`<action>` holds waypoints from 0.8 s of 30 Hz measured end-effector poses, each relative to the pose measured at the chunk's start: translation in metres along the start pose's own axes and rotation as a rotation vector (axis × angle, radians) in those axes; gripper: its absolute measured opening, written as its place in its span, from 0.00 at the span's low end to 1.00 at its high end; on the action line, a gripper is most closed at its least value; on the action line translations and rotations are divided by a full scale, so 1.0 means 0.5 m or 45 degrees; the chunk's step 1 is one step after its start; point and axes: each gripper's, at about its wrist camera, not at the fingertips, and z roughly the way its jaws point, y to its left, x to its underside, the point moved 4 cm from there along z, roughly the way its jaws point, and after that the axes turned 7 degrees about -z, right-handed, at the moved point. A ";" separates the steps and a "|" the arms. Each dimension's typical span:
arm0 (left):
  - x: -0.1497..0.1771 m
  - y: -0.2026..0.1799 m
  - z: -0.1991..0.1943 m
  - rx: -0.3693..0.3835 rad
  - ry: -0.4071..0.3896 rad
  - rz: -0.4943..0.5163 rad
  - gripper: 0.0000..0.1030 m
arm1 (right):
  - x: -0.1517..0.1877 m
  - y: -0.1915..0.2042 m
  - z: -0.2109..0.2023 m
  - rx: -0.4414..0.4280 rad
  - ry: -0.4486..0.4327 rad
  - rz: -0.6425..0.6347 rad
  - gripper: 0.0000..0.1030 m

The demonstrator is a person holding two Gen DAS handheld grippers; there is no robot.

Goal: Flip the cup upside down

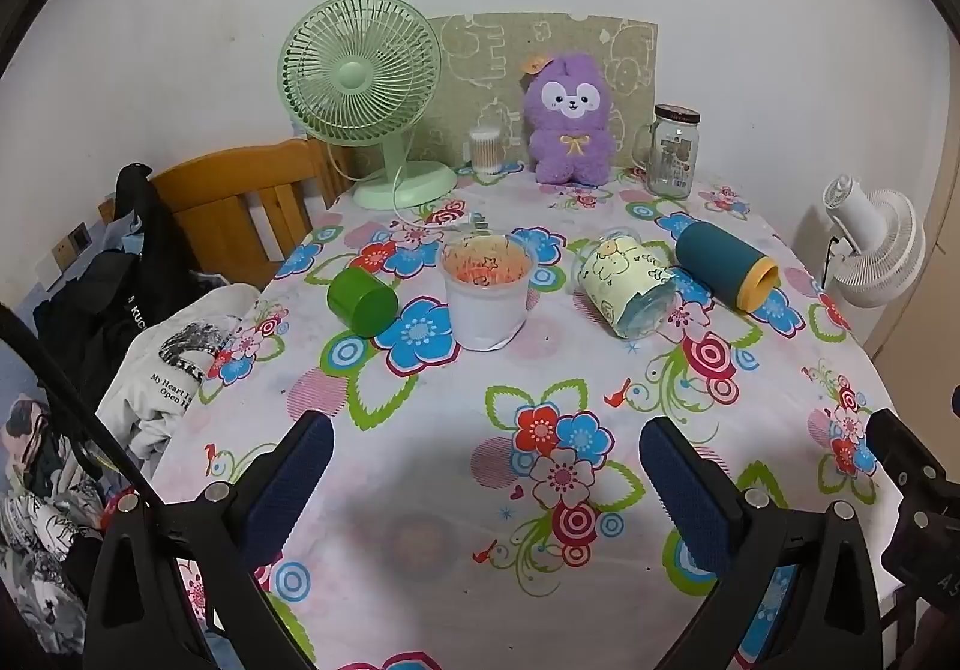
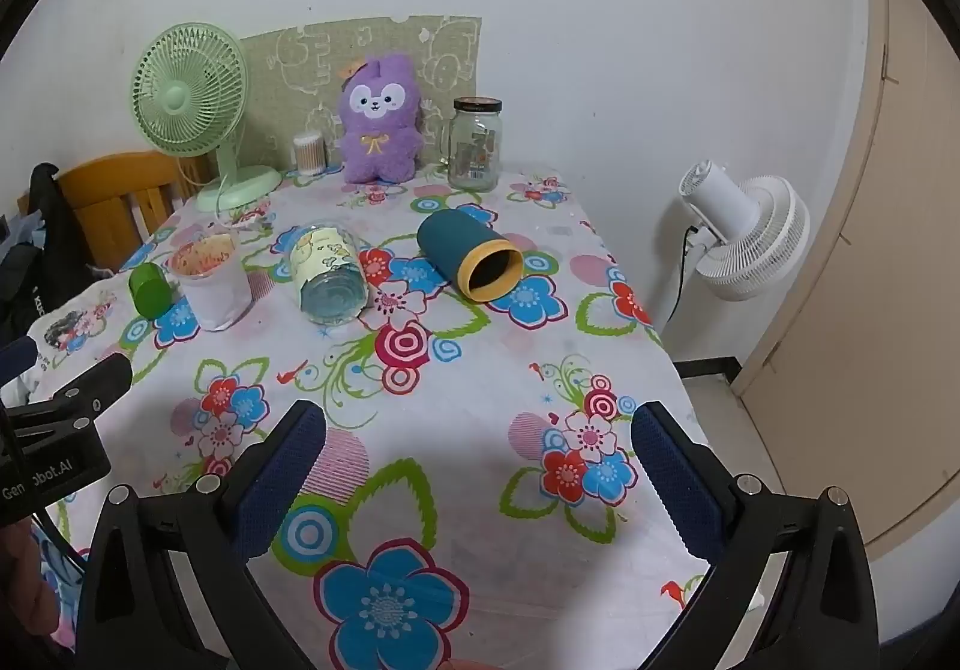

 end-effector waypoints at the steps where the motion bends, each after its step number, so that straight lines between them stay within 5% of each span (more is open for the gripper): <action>1: 0.000 0.000 0.000 -0.001 0.000 0.002 1.00 | 0.001 0.000 0.001 0.000 0.001 -0.001 1.00; 24: -0.002 -0.002 -0.002 0.003 -0.002 0.003 1.00 | -0.002 0.008 0.002 -0.014 0.005 0.005 1.00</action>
